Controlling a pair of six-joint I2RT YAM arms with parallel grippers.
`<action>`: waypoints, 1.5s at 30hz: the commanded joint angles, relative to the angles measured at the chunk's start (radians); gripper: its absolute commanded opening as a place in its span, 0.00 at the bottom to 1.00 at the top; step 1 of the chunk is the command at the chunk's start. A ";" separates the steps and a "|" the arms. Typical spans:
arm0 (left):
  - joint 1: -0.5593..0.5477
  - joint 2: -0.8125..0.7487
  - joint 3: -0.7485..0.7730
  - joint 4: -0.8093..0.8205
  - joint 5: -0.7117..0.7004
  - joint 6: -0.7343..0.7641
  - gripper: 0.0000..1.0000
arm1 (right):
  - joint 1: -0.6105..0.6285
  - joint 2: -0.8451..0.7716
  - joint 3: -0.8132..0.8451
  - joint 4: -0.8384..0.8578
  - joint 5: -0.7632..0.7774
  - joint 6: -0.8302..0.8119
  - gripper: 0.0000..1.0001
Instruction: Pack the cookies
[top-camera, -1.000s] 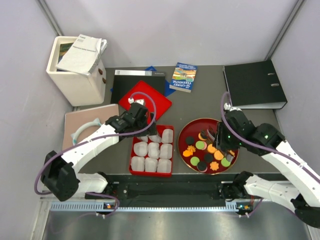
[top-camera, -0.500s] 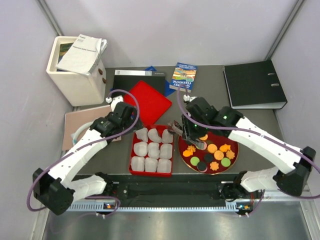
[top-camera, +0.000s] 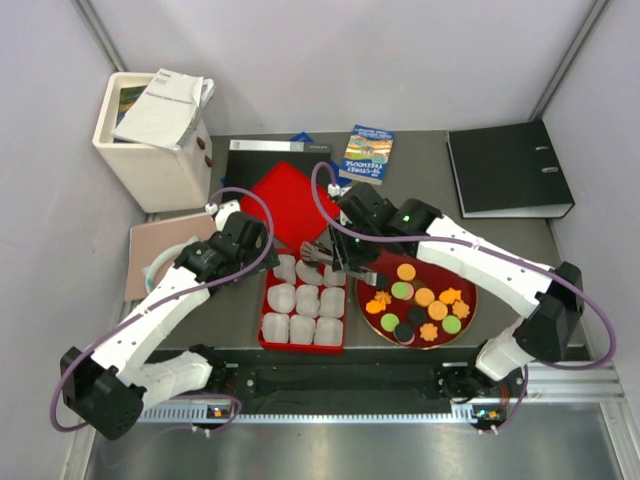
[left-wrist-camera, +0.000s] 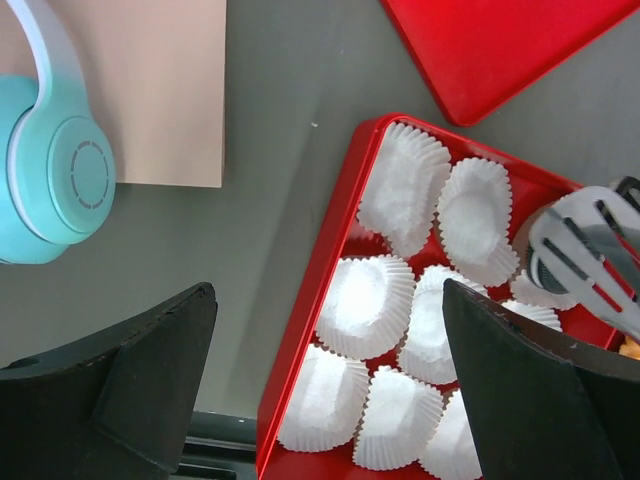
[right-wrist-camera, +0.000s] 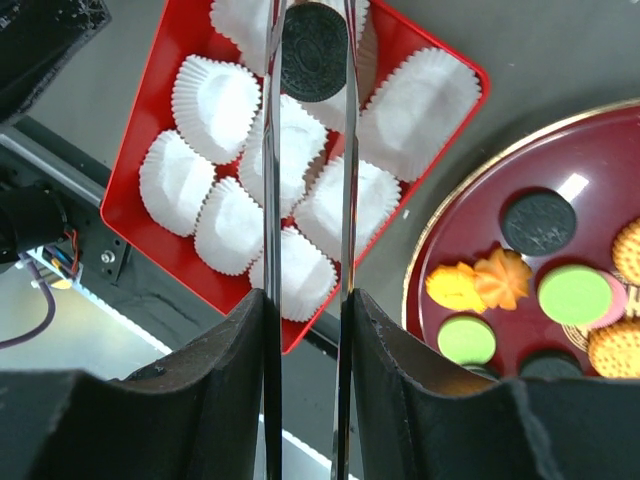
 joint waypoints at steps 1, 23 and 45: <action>0.007 -0.026 -0.013 -0.008 -0.019 -0.006 0.99 | 0.025 0.014 0.062 0.046 -0.034 -0.024 0.32; 0.008 -0.015 -0.059 0.032 0.034 -0.009 0.99 | 0.171 -0.093 -0.066 -0.055 0.006 0.030 0.33; 0.008 -0.013 -0.064 0.032 0.025 0.010 0.99 | 0.173 0.005 -0.017 -0.007 0.005 0.030 0.52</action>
